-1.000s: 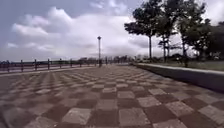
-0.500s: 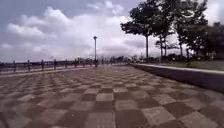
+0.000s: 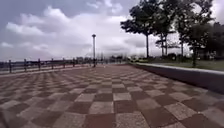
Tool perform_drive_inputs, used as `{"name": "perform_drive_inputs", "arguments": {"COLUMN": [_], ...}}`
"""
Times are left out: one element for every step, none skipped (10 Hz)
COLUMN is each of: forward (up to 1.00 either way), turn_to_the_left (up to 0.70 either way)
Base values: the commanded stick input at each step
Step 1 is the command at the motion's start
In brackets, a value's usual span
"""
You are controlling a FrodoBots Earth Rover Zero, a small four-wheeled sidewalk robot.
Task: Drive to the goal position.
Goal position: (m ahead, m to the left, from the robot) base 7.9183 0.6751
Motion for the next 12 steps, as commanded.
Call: {"name": "perform_drive_inputs", "arguments": {"forward": [0.85, 0.85, 0.85, 0.85, 0.85, 0.85, 0.85, 0.85, 0.85, 0.85, 0.85, 0.85], "turn_to_the_left": [0.0, 0.0, 0.0, 0.0, 0.0, 0.0, 0.0, 0.0, 0.0, 0.0, 0.0, 0.0]}}
